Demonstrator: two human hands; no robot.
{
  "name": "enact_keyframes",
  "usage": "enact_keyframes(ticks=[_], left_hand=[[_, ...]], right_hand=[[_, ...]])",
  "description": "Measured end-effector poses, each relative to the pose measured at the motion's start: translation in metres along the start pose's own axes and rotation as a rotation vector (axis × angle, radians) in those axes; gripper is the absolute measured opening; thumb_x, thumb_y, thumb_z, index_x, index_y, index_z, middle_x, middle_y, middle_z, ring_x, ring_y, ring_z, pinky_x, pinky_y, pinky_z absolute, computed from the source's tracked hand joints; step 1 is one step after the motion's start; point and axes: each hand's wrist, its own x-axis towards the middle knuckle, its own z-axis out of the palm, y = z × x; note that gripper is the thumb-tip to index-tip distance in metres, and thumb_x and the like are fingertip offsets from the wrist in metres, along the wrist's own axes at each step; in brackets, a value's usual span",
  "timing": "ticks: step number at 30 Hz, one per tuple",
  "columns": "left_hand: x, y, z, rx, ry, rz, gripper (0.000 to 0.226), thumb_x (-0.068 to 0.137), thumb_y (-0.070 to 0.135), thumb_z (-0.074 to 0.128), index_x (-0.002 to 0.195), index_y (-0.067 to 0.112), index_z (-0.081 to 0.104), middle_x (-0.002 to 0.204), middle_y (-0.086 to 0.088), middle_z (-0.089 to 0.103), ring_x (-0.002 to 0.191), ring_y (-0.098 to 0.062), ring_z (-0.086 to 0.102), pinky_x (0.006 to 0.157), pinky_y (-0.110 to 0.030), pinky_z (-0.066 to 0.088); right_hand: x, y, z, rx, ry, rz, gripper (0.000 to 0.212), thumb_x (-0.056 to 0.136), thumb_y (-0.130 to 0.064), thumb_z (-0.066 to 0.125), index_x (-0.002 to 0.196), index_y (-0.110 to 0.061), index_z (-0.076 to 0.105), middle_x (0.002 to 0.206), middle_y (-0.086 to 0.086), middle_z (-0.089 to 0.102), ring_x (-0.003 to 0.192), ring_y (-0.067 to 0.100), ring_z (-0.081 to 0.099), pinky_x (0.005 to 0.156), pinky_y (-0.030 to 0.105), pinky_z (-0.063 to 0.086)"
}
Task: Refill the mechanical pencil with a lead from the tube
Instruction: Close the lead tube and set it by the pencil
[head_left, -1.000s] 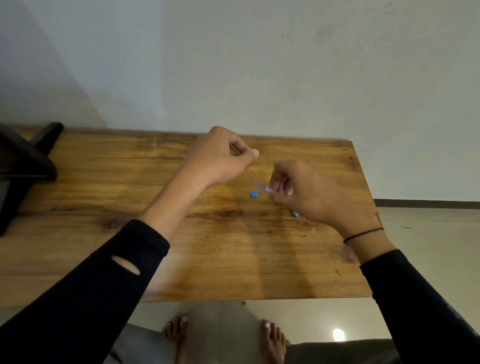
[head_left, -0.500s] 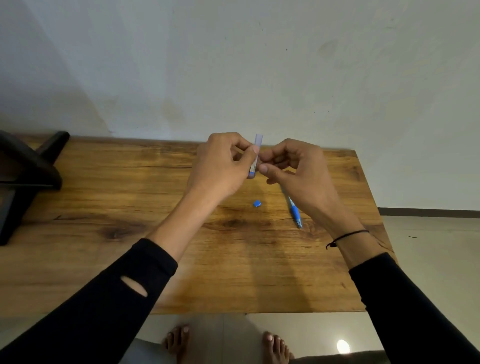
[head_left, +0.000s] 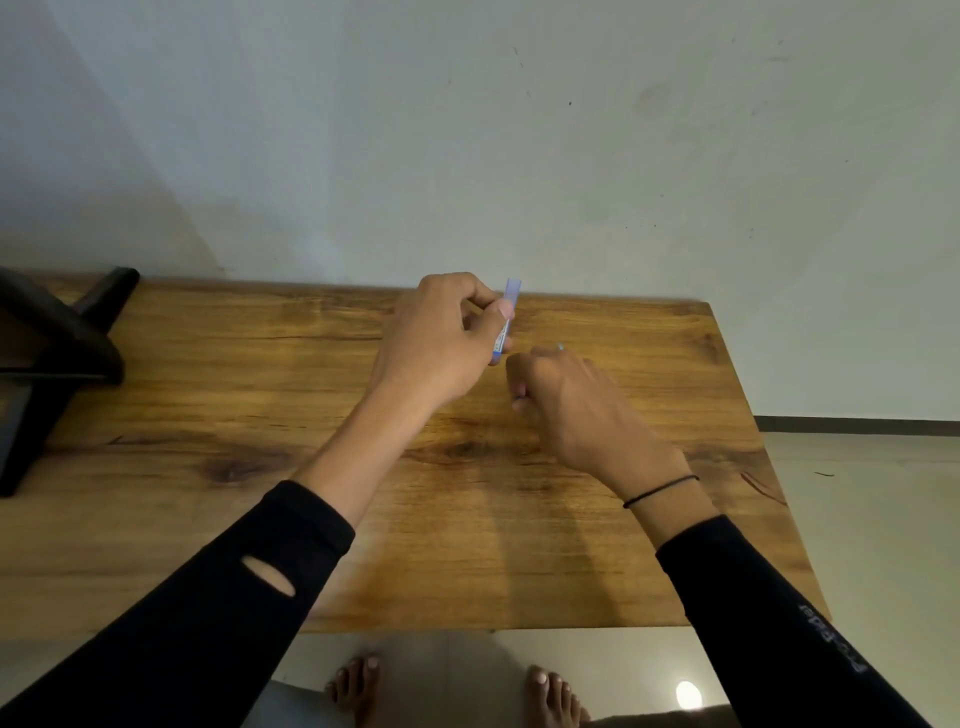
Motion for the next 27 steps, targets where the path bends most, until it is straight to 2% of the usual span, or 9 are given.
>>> enact_keyframes(ticks=[2,5,8,11,16,20,27], left_hand=[[-0.001,0.001,-0.001,0.079,-0.017,0.027,0.017,0.105,0.033,0.066,0.096,0.023,0.075,0.089,0.002,0.084,0.090,-0.023,0.082,0.090,-0.051,0.065],[-0.005,0.005,-0.001,0.205,-0.037,0.101,0.014,0.105,0.034,0.067,0.094,0.026,0.072,0.084,0.011,0.083,0.084,-0.013,0.080,0.089,-0.046,0.063],[-0.010,0.009,0.002,0.284,-0.087,0.156,0.012,0.104,0.032,0.070,0.092,0.030,0.071,0.085,0.012,0.081,0.086,-0.011,0.077,0.091,-0.045,0.061],[-0.013,0.013,0.005,0.309,-0.120,0.162,0.013,0.103,0.033,0.071,0.091,0.031,0.071,0.083,0.013,0.080,0.084,-0.009,0.075,0.093,-0.045,0.060],[-0.014,0.013,0.005,0.357,-0.109,0.157,0.014,0.104,0.035,0.069,0.094,0.026,0.073,0.084,0.012,0.081,0.089,-0.011,0.077,0.094,-0.044,0.058],[-0.014,0.013,0.005,0.370,-0.107,0.154,0.012,0.104,0.035,0.069,0.096,0.027,0.073,0.083,0.013,0.081,0.089,-0.009,0.076,0.093,-0.042,0.058],[-0.015,0.012,0.009,0.395,-0.103,0.137,0.014,0.103,0.032,0.071,0.089,0.030,0.069,0.082,0.013,0.081,0.082,-0.006,0.074,0.087,-0.035,0.055]], right_hand=[[0.003,0.006,-0.013,0.172,0.086,0.066,0.011,0.092,-0.004,0.071,0.093,-0.014,0.068,0.086,0.003,0.073,0.079,0.028,0.070,0.068,0.038,0.055],[0.006,0.018,-0.034,0.541,0.269,0.226,0.010,0.094,-0.005,0.076,0.090,-0.014,0.076,0.076,0.000,0.075,0.067,0.016,0.073,0.063,0.020,0.059],[0.006,0.024,-0.047,0.845,0.412,0.284,0.011,0.097,0.002,0.073,0.100,-0.005,0.081,0.086,0.010,0.079,0.078,0.020,0.078,0.068,0.022,0.064],[0.006,0.021,-0.047,0.855,0.389,0.245,0.014,0.097,0.005,0.071,0.106,-0.001,0.080,0.094,0.011,0.080,0.087,0.024,0.079,0.073,0.026,0.065],[0.005,0.021,-0.049,0.870,0.353,0.179,0.010,0.096,0.003,0.074,0.106,-0.002,0.075,0.090,0.013,0.079,0.078,0.022,0.080,0.071,0.025,0.064],[0.003,0.024,-0.050,0.879,0.335,0.179,0.006,0.096,-0.001,0.076,0.102,-0.003,0.075,0.088,0.011,0.080,0.075,0.022,0.081,0.074,0.034,0.068],[0.004,0.025,-0.049,0.812,0.286,0.145,0.005,0.095,0.000,0.076,0.099,-0.004,0.076,0.085,0.002,0.080,0.076,0.015,0.080,0.070,0.023,0.063]])
